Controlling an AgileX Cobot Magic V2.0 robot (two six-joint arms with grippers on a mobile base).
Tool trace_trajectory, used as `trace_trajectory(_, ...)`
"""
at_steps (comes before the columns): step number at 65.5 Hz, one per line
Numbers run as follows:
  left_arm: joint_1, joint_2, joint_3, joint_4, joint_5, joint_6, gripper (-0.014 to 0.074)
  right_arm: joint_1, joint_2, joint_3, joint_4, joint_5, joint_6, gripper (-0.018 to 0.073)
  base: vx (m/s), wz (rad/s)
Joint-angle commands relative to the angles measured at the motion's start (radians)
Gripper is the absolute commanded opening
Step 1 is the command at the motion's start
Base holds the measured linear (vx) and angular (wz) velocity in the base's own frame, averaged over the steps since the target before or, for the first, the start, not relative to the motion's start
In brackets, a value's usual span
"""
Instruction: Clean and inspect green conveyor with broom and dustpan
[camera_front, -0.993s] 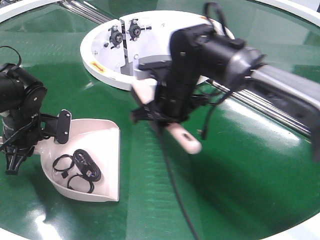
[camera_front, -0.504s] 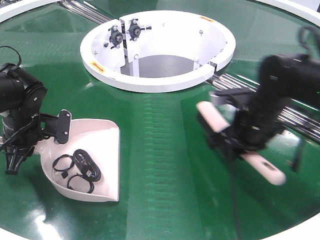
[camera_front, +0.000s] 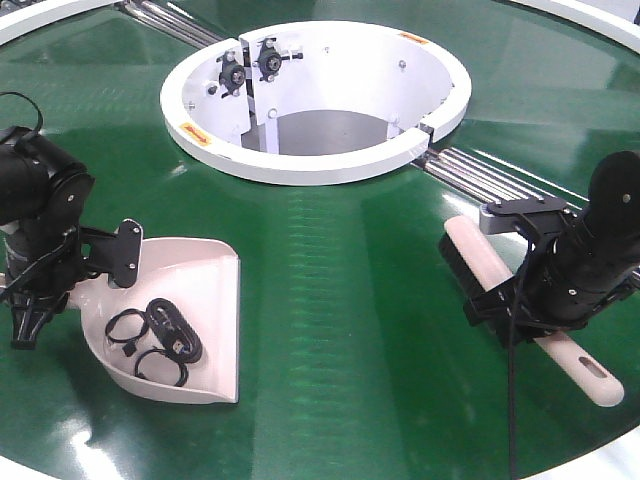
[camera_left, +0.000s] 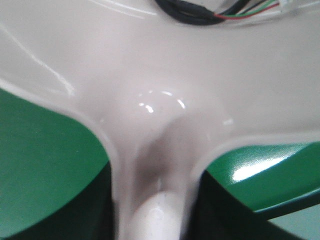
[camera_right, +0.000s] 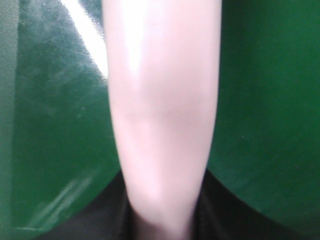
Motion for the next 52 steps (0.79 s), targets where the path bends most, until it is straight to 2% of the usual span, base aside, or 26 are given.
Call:
trace_trajectory(1,-0.005,-0.047,-0.029,0.016,0.001,-0.013,-0.0006,-0.005,-0.042,-0.022,0.005,-0.037,-0.011,-0.0001,0.00,0.00)
trace_trajectory(23,-0.005,-0.047,-0.029,0.016,0.001,-0.013,-0.0006,-0.005,-0.042,-0.022,0.048,-0.056,-0.011,-0.0001,0.00,0.00)
trace_trajectory(52,-0.005,-0.047,-0.029,0.016,-0.046,-0.013,-0.0006,-0.005,-0.042,-0.022,0.043,-0.040,-0.025,-0.0001,0.00,0.00)
